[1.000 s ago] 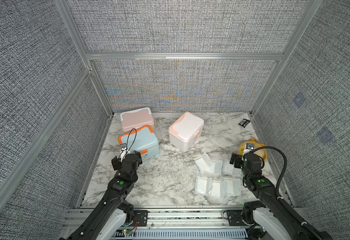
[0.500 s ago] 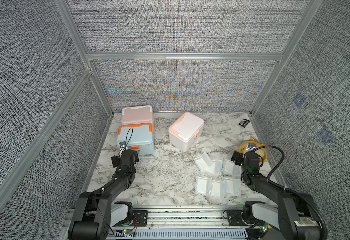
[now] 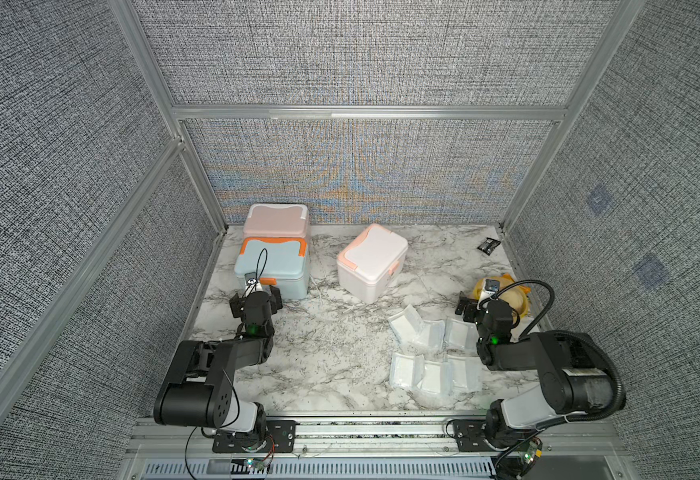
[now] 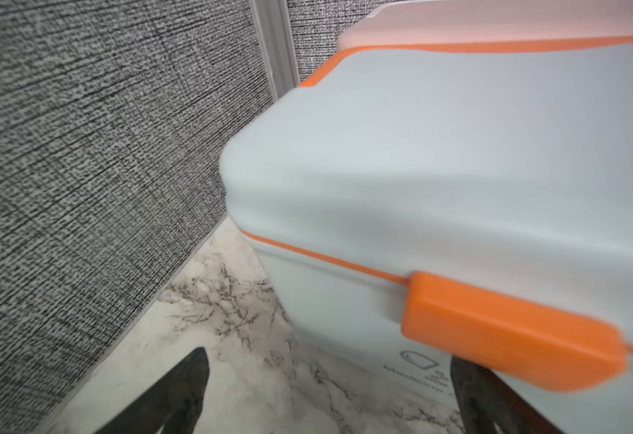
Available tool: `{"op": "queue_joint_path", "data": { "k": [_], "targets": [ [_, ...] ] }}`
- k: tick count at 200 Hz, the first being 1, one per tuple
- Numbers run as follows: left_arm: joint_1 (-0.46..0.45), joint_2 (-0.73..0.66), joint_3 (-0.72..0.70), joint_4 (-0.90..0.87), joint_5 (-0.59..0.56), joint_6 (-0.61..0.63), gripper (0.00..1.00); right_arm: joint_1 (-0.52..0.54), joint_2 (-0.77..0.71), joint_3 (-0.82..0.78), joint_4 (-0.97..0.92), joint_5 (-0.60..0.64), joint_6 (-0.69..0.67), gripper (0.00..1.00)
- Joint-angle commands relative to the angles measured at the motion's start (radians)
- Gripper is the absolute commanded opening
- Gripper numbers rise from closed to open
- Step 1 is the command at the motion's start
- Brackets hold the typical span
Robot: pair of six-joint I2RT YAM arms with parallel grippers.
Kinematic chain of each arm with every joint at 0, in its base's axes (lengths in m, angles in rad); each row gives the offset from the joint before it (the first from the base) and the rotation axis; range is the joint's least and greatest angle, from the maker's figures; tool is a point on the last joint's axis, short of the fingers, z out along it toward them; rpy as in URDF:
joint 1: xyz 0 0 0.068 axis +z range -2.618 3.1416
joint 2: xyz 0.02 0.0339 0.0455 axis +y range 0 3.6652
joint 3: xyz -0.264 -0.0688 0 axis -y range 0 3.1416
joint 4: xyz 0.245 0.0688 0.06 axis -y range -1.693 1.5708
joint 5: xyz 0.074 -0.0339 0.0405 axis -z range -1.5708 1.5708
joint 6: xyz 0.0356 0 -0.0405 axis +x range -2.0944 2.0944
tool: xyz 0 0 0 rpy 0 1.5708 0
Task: Open first aid kits and take out gauze
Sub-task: Reset both arms
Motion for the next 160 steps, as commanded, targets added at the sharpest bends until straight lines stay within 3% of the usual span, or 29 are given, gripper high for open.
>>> {"op": "queue_joint_path", "data": {
  "k": [1,15,160],
  "targets": [
    [-0.001,0.06,-0.012,0.137,0.076,0.047,1.0,0.023,0.016,0.066,-0.099,-0.061,-0.046,0.99],
    [0.0,0.049,-0.003,0.107,0.073,0.031,1.0,0.048,0.035,0.075,-0.087,-0.02,-0.063,0.99],
    [-0.003,0.057,-0.009,0.127,0.077,0.05,1.0,0.057,0.032,0.096,-0.131,-0.052,-0.084,0.99]
  ]
}}
